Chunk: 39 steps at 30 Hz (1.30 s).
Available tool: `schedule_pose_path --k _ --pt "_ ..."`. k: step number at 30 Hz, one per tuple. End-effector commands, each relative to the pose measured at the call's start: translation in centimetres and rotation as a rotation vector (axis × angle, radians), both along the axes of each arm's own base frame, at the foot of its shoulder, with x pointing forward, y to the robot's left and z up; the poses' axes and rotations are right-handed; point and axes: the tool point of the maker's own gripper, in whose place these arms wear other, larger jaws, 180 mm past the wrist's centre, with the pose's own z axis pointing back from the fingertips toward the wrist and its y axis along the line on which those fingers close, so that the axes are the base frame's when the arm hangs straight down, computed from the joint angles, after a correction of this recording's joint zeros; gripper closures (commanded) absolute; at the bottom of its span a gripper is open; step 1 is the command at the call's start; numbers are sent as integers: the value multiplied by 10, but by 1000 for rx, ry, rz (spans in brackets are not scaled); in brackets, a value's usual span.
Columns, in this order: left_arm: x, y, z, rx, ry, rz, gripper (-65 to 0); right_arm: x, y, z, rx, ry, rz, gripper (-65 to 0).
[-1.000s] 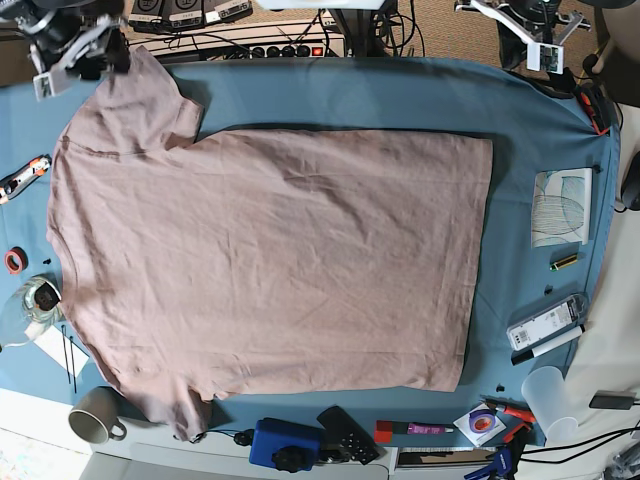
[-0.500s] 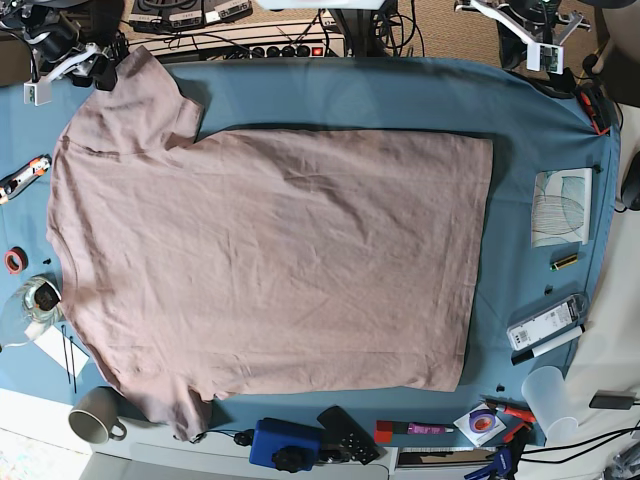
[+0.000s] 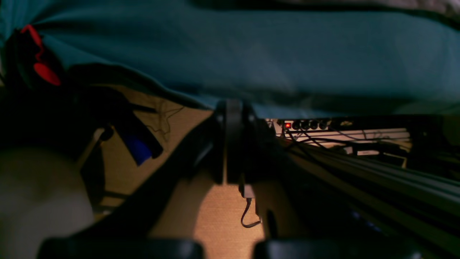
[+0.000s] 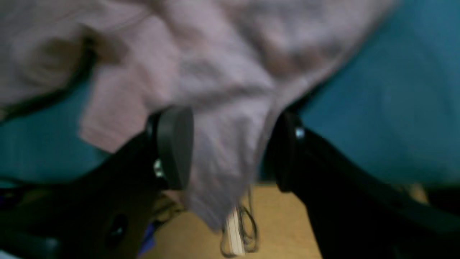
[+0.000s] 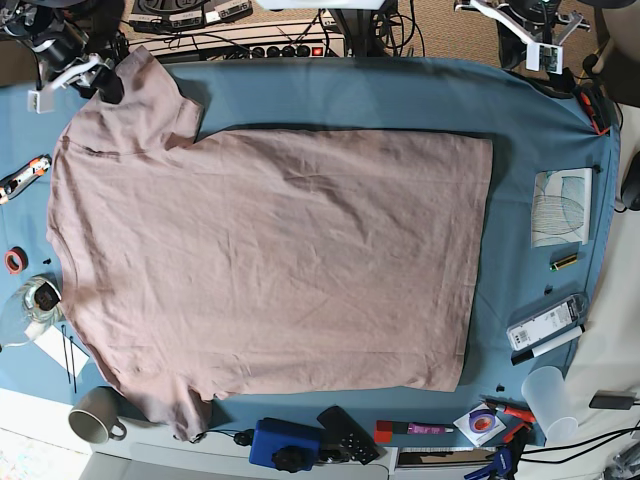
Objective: Fold the T-shirt properly
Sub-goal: 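Move both grippers down to the shirt's shoulder corners, then grasp the shoulder corners with both grippers and lift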
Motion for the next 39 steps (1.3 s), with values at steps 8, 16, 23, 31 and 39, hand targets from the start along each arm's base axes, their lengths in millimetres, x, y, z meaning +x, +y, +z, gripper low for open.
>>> schedule_pose_path --k 8,16,23,31,39 --pt "1 -1 7 1 -20 -6 0 -25 31 -24 120 98 7 -339" --pt "23 -3 15 -17 -99 -2 0 -25 39 -22 157 88 28 -339" --pt "64 -10 35 -113 -246 24 -119 -25 39 -22 157 88 28 -339" --pt "104 -19 63 -128 -414 -32 -167 -25 39 -22 157 89 29 -339" --pt "125 -19 32 -255 -409 12 -234 -25 39 -22 157 90 29 -339"
